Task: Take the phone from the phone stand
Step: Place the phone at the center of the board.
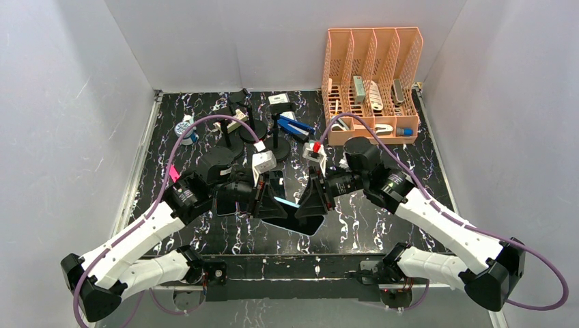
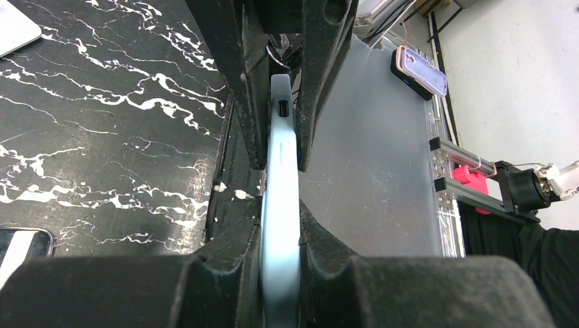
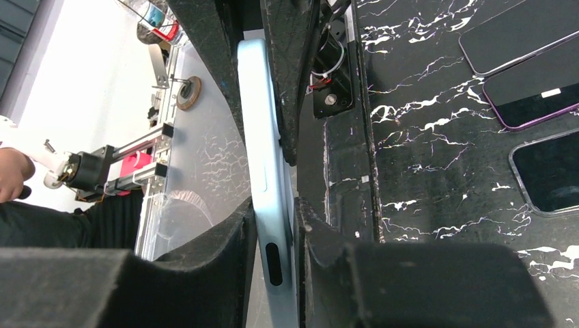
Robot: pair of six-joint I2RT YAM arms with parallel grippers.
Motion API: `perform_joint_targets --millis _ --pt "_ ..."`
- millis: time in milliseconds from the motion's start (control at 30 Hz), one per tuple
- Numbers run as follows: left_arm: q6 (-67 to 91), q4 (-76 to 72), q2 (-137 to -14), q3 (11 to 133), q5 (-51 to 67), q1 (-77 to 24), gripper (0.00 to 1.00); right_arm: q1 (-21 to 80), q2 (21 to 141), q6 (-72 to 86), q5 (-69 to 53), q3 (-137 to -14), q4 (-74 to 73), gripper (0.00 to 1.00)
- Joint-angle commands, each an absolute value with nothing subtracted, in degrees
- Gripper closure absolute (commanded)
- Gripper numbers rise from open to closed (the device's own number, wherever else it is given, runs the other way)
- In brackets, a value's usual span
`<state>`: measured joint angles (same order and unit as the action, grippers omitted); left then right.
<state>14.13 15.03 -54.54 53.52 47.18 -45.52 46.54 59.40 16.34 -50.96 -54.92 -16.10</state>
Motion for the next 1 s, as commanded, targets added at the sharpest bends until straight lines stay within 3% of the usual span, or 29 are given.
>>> perform_joint_targets --millis 0,167,233,400,433,633,767,967 --pt "14.3 12.9 -53.0 55.6 49.5 -45.7 1.0 47.1 59.3 16.1 -51.6 -55.6 -13.3 0.7" --pt "14.3 12.7 -53.2 55.7 49.3 -45.7 0.98 47.7 58.2 17.3 -51.5 -53.7 -10.7 0.88" --pt "14.3 12.7 -53.1 56.0 48.5 -45.7 0.76 47.6 57.1 17.8 -50.1 -52.9 -9.5 0.99" --pt "14.1 12.4 -50.0 55.1 40.5 -45.7 0.24 47.7 52.7 20.9 -42.5 -50.1 -5.7 0.99" --pt "14.2 12.3 -48.9 54.8 37.2 -45.7 0.21 47.7 51.7 21.6 -40.5 -49.5 -5.0 0.99" --pt "15.9 10.0 -39.5 49.2 8.9 -45.7 0.19 47.7 46.1 25.7 -26.0 -45.9 -2.1 0.99" --pt "16.5 7.6 -33.5 43.9 -7.4 -45.7 0.19 47.7 43.0 33.3 -9.5 -40.1 -0.5 0.99" --pt "12.7 8.3 -30.3 39.4 -20.1 -45.7 0.21 47.7 42.0 43.9 4.4 -32.1 6.0 0.99"
